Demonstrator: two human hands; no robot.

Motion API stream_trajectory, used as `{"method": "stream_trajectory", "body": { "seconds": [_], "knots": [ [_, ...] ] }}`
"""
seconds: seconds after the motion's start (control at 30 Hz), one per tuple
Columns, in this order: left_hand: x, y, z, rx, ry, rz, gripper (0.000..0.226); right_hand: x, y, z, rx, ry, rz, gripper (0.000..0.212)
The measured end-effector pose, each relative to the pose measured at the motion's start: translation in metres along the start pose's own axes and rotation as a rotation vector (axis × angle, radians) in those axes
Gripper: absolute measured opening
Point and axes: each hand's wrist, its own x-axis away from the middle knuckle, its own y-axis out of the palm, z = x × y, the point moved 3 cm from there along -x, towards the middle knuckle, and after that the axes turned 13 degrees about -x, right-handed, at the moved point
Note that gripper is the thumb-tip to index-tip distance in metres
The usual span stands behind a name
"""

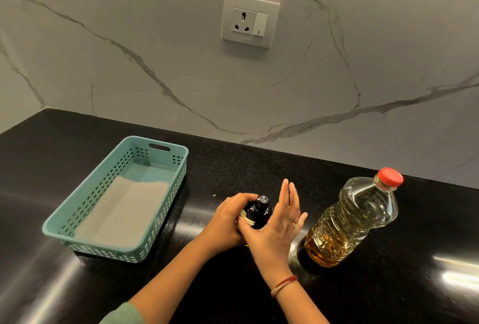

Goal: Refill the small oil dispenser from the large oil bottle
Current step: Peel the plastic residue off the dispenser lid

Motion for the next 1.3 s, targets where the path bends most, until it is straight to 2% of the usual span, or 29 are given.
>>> {"method": "stream_trajectory", "body": {
  "seconds": [0.2, 0.5, 0.57, 0.63, 0.73, 0.8, 0.87, 0.97, 1.17, 1.3],
  "knots": [
    [-0.001, 0.004, -0.004, -0.025, -0.008, 0.059, 0.05, -0.008, 0.009, -0.007, 0.135, 0.0, -0.002, 0.119],
    [0.001, 0.002, 0.001, -0.079, -0.004, 0.112, 0.059, 0.011, -0.016, 0.003, 0.108, -0.055, 0.069, 0.116],
    [0.001, 0.002, 0.002, -0.087, 0.005, 0.113, 0.064, 0.016, -0.027, 0.01, 0.067, -0.059, 0.09, 0.108],
    [0.002, 0.002, 0.002, -0.1, 0.021, 0.11, 0.067, 0.019, -0.036, 0.019, -0.032, -0.05, 0.09, 0.088],
    [0.004, 0.004, -0.001, -0.065, 0.019, 0.08, 0.07, 0.021, -0.04, 0.033, -0.272, 0.056, 0.065, 0.042],
    [0.004, 0.005, -0.002, -0.014, 0.021, 0.062, 0.073, 0.019, -0.039, 0.04, -0.435, 0.159, 0.044, 0.023],
    [0.005, 0.005, -0.002, 0.011, 0.031, 0.059, 0.072, 0.014, -0.038, 0.041, -0.562, 0.263, 0.04, 0.022],
    [0.007, 0.006, -0.002, 0.024, 0.041, 0.04, 0.079, 0.002, -0.038, 0.04, -0.672, 0.307, 0.029, 0.021],
    [0.01, 0.007, -0.002, -0.032, 0.021, 0.047, 0.09, 0.007, -0.027, 0.052, -0.674, 0.378, 0.035, 0.02],
    [0.01, 0.007, -0.008, -0.024, -0.006, 0.05, 0.092, 0.026, -0.01, 0.065, -0.719, 0.591, -0.009, 0.019]
  ]
}}
